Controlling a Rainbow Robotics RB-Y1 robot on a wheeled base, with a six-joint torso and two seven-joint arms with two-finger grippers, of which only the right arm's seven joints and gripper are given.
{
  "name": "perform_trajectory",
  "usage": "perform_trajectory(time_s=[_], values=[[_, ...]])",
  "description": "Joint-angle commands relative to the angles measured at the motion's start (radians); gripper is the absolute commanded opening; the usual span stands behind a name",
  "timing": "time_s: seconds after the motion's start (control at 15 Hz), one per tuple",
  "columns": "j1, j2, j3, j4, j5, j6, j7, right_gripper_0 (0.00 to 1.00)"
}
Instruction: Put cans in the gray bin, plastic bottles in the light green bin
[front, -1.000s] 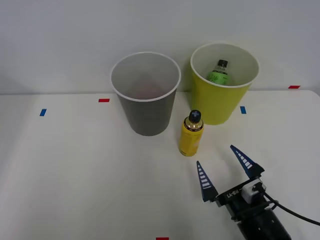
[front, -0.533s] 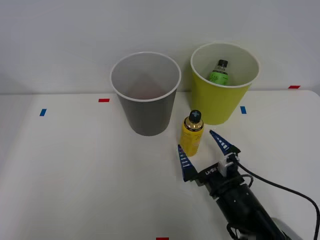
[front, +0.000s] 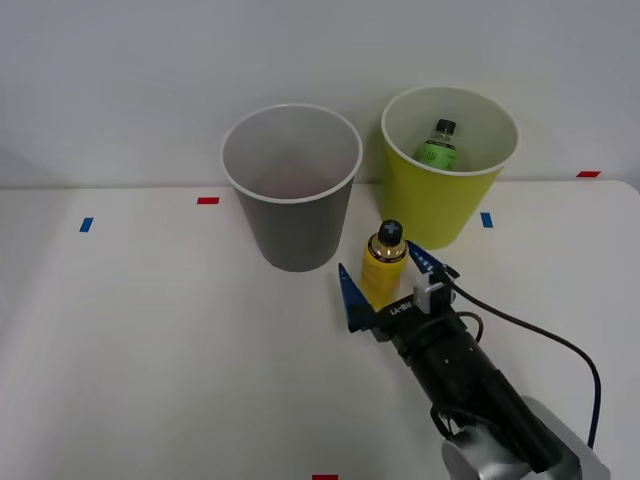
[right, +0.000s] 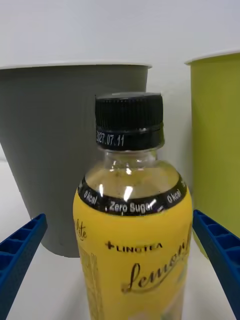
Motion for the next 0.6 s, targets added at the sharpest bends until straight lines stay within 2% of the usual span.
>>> perform_trajectory(time_s=[0.07,0.6], values=[[-0.032,0.036,-0.019,0.0,-0.005,0.074,0.002,1.0],[-0.036,0.056,-0.032,0.0,-0.008,0.08,0.009,1.0]])
